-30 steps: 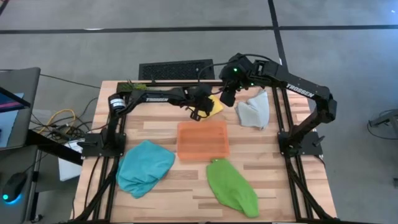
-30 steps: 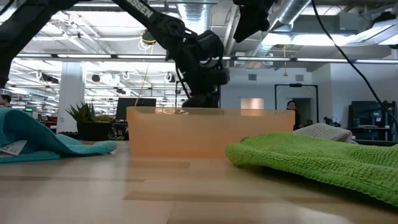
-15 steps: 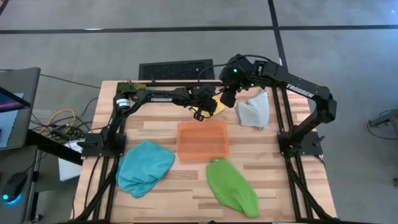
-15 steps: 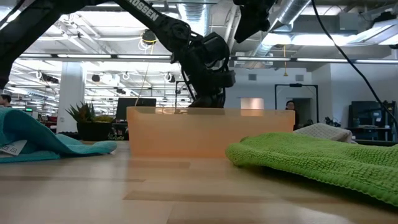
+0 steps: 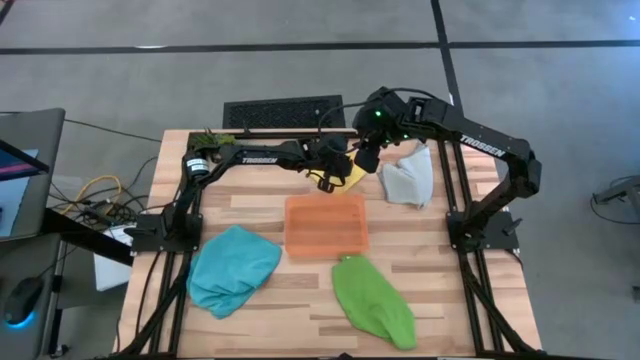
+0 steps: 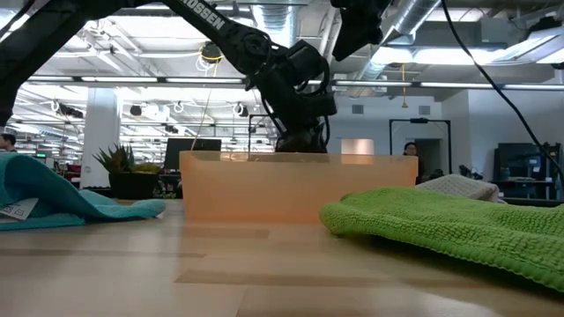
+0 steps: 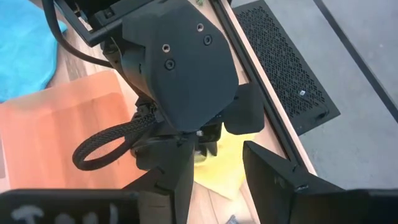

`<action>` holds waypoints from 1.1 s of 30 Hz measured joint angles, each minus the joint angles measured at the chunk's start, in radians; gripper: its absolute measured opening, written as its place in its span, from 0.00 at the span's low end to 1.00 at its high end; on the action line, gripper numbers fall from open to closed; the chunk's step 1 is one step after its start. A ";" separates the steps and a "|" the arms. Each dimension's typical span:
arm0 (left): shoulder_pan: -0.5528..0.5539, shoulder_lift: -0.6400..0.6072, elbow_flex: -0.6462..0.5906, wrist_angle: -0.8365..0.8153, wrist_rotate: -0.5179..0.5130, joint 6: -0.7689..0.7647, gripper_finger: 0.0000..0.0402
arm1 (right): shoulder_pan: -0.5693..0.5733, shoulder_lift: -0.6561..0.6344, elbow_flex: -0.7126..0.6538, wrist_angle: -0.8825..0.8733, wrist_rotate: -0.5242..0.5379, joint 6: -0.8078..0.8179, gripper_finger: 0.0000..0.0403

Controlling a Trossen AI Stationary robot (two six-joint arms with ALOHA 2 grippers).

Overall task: Sort microfiber towel by color & place in baskets
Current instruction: Fold the yellow towel, then put the yellow towel into the orange bin

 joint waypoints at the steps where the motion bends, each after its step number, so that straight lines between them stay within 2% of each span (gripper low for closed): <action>1: 0.000 0.000 0.000 0.000 0.000 -0.003 0.13 | 0.000 0.000 0.000 0.000 0.000 0.000 0.40; 9: 0.000 0.000 -0.001 -0.001 -0.004 -0.072 0.29 | 0.000 0.000 0.000 0.000 0.000 0.000 0.40; 14: 0.000 -0.003 -0.001 -0.010 -0.107 -0.178 0.33 | 0.000 0.001 0.000 0.000 0.000 0.000 0.40; 16: 0.006 -0.020 -0.002 -0.067 -0.116 -0.251 0.33 | -0.001 0.001 0.000 -0.001 0.000 0.012 0.40; 18: 0.025 -0.049 -0.002 -0.144 -0.048 -0.330 0.33 | -0.010 0.001 0.000 -0.004 -0.003 0.033 0.40; 24: 0.127 -0.109 -0.002 -0.368 0.268 -0.582 0.34 | -0.070 0.000 0.000 -0.076 -0.029 0.068 0.40; 33: 0.256 -0.108 -0.040 -0.518 0.409 -0.776 0.34 | -0.145 -0.002 -0.131 -0.053 -0.188 0.053 0.40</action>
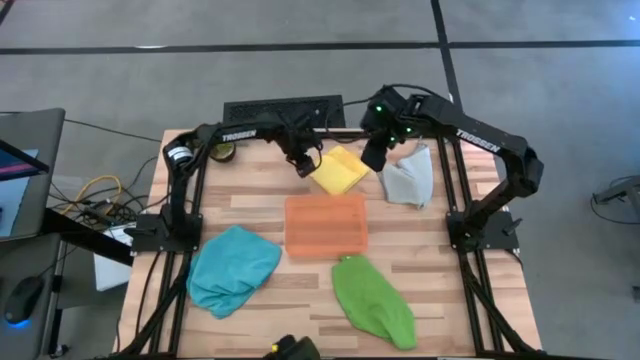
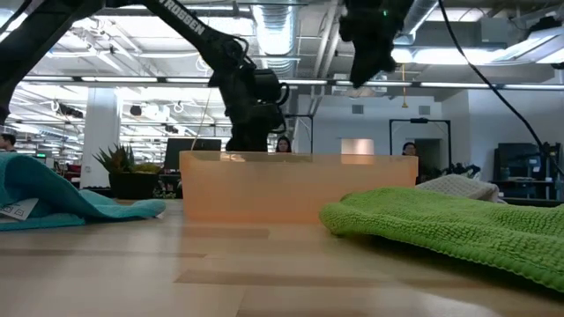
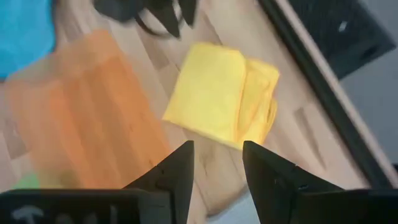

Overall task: Sort microfiber towel by color & place in baskets
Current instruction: Put the yellow towel into the orange bin

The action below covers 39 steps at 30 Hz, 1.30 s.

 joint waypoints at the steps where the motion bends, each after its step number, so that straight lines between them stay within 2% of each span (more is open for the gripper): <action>1: 0.009 0.000 -0.001 -0.005 0.019 -0.011 0.34 | -0.008 0.000 -0.022 0.010 -0.016 0.007 0.40; 9: 0.021 0.000 -0.003 -0.017 0.022 -0.006 0.34 | -0.034 0.000 -0.181 0.215 -0.159 0.034 0.40; 19: 0.024 0.007 -0.003 -0.004 -0.009 -0.024 0.34 | -0.037 0.011 -0.296 0.371 -0.135 0.068 0.40; 25: 0.042 0.039 -0.003 0.005 0.122 -0.190 0.34 | -0.056 0.011 -0.337 0.379 -0.137 0.137 0.40; 30: 0.045 0.043 -0.007 0.000 0.041 -0.326 0.34 | -0.058 0.010 -0.340 0.383 -0.137 0.139 0.40; 39: 0.037 0.069 -0.008 0.006 0.032 -0.349 0.34 | -0.046 0.010 -0.340 0.391 -0.136 0.130 0.40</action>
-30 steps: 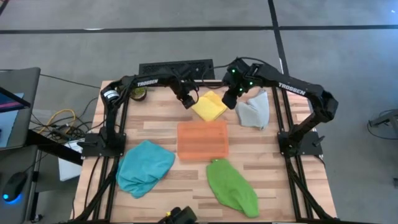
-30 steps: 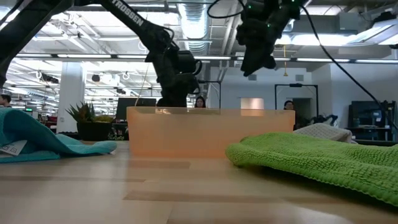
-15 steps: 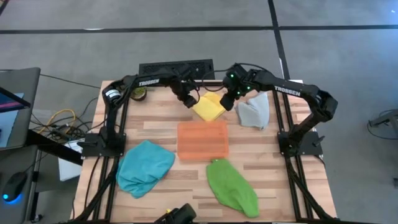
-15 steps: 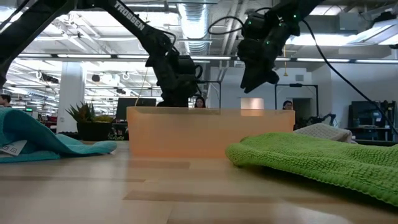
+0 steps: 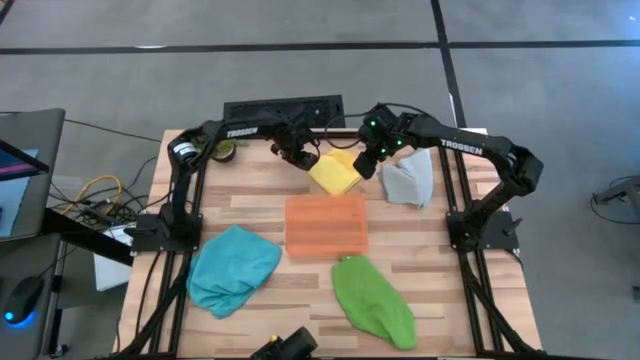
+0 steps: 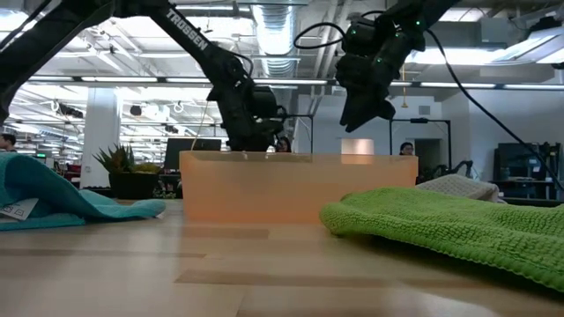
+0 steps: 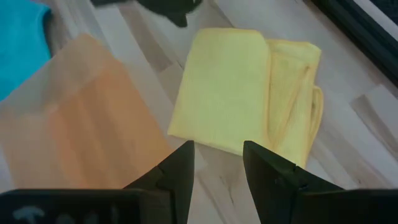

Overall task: Sort microfiber towel by color & place in baskets
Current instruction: Put the yellow towel into the orange bin

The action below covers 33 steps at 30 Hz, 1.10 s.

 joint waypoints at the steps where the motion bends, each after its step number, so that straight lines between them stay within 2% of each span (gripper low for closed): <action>1: -0.003 0.003 0.000 -0.004 0.001 -0.007 0.34 | 0.000 0.000 0.000 0.000 0.000 0.000 0.40; 9: -0.023 0.003 -0.031 0.076 -0.042 -0.079 0.34 | -0.001 0.000 0.000 0.000 0.002 -0.002 0.40; 16: -0.023 0.003 -0.096 0.120 -0.037 -0.155 0.34 | -0.001 0.000 0.000 0.000 0.002 -0.026 0.40; 20: -0.025 0.003 -0.106 0.206 0.015 -0.182 0.34 | -0.001 0.000 0.000 0.000 0.002 -0.027 0.40; 30: -0.026 0.003 -0.115 0.233 -0.038 -0.269 0.34 | -0.001 0.000 0.000 0.000 0.002 -0.027 0.40; 33: -0.027 0.003 -0.134 0.262 -0.014 -0.283 0.34 | -0.001 0.000 0.000 0.001 0.003 -0.029 0.40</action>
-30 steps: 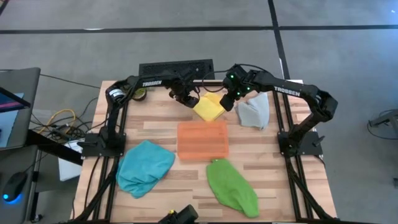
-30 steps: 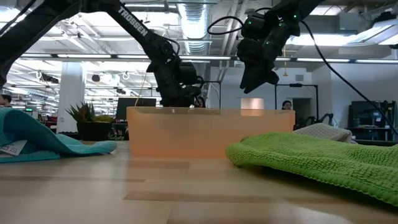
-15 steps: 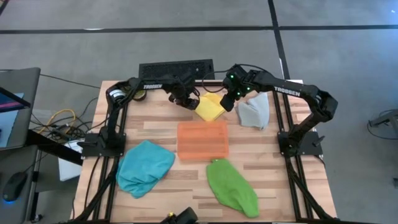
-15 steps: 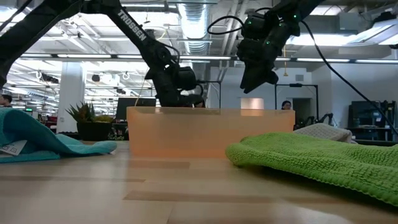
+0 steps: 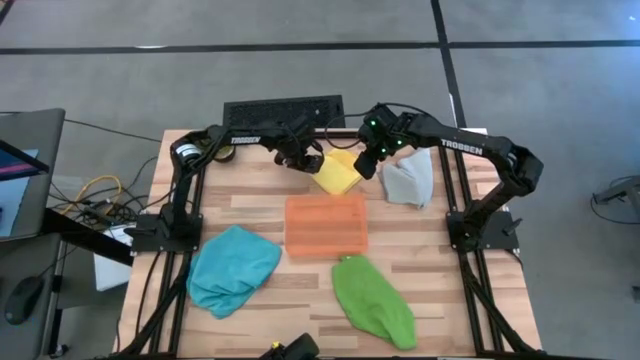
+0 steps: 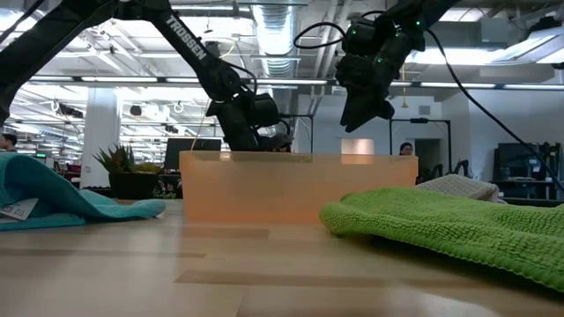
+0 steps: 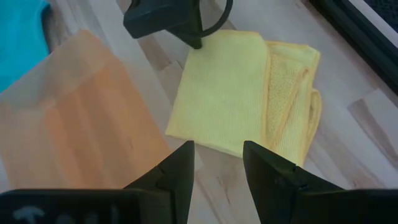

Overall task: Sort microfiber towel by color & place in baskets
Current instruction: Put the yellow towel into the orange bin

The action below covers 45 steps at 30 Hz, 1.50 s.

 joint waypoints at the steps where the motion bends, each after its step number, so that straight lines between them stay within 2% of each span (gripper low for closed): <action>1: 0.000 0.000 -0.006 0.015 0.007 -0.009 0.34 | 0.000 0.000 0.000 0.001 0.000 0.000 0.40; 10: -0.020 0.000 -0.027 0.070 0.002 0.005 0.34 | -0.001 0.000 0.000 0.028 0.000 0.000 0.40; 16: -0.025 -0.001 -0.027 0.085 -0.063 0.045 0.32 | 0.000 0.000 0.000 0.032 0.000 0.003 0.40; 20: -0.025 -0.001 -0.027 0.086 -0.082 0.058 0.24 | 0.000 0.000 0.000 0.032 0.000 0.003 0.40; 27: -0.026 -0.001 -0.027 0.067 -0.112 0.121 0.02 | 0.000 0.000 0.000 0.032 0.000 0.003 0.40; 38: -0.024 -0.001 -0.027 0.069 -0.039 0.155 0.00 | 0.000 0.000 0.000 -0.020 0.000 0.007 0.40; 45: -0.024 -0.001 -0.027 0.061 -0.019 0.174 0.00 | -0.006 0.001 0.000 -0.025 -0.004 0.116 0.41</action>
